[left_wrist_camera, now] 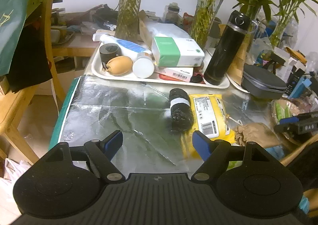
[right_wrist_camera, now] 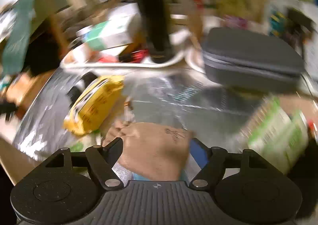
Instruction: Organize soft objects
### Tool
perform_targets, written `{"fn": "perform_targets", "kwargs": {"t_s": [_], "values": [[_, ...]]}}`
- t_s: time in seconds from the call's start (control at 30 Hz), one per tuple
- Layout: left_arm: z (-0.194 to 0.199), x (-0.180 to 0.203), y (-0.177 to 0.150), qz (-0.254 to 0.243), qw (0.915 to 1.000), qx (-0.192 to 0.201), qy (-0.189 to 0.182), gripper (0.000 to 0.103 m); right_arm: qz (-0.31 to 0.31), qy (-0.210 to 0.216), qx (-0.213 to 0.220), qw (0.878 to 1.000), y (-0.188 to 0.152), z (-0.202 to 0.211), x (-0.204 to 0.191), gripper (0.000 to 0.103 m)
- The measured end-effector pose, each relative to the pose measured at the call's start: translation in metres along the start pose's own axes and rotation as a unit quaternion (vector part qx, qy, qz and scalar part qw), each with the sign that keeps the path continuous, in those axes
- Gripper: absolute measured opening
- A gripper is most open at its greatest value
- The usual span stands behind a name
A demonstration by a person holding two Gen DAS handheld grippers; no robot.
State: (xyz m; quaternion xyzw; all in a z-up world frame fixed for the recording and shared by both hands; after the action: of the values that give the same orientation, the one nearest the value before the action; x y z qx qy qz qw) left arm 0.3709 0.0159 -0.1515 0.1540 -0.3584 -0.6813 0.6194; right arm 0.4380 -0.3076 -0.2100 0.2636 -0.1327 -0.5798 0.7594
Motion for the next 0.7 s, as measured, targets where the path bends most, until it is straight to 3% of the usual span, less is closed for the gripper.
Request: {"fn": "perform_targets", "kwargs": {"t_s": [0.07, 0.23, 0.4, 0.47, 0.57, 0.6, 0.63, 0.7], "values": [[0.000, -0.002, 0.000, 0.003, 1.0000, 0.000, -0.001, 0.077, 0.029, 0.006, 0.002, 1.000, 0.001, -0.008, -0.006, 0.076], [0.000, -0.004, 0.000, 0.003, 1.0000, -0.001, -0.001, 0.077, 0.035, 0.041, -0.001, 0.999, 0.002, -0.029, -0.016, 0.076], [-0.001, -0.005, 0.001, 0.003, 1.0000, -0.002, -0.004, 0.077, 0.073, 0.020, -0.027, 0.997, -0.008, -0.050, -0.027, 0.075], [-0.002, -0.005, 0.001, 0.006, 1.0000, -0.003, -0.005, 0.077, 0.098, 0.002, -0.029, 0.995, -0.013, -0.054, -0.030, 0.070], [-0.002, -0.005, 0.000, 0.006, 1.0000, -0.004, -0.007, 0.077, 0.096, -0.005, -0.021, 0.995, -0.013, -0.056, -0.028, 0.041], [-0.002, -0.004, 0.000, 0.005, 1.0000, -0.005, -0.007, 0.077, 0.095, -0.009, -0.017, 0.995, -0.013, -0.055, -0.027, 0.019], [-0.002, -0.004, 0.000, 0.004, 1.0000, -0.005, -0.007, 0.077, 0.095, -0.015, -0.017, 0.995, -0.012, -0.054, -0.026, 0.009], [-0.002, -0.003, 0.000, 0.004, 0.9999, -0.004, -0.009, 0.077, 0.093, -0.018, -0.014, 0.995, -0.011, -0.053, -0.024, 0.007]]}}
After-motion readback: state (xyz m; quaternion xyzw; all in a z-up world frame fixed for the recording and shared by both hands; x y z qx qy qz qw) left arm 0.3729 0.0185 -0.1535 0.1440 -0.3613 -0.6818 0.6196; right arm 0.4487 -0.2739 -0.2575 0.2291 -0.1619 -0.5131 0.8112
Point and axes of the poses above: each gripper's, at about its wrist camera, not at the fingertips, and z roughly against the way its jaws point, x to its right, y to its top, the point moved 10 cm from there along -z, roughly the way its jaws point, and after that the axes turned 5 degrees about -y, right-handed, at the moved point
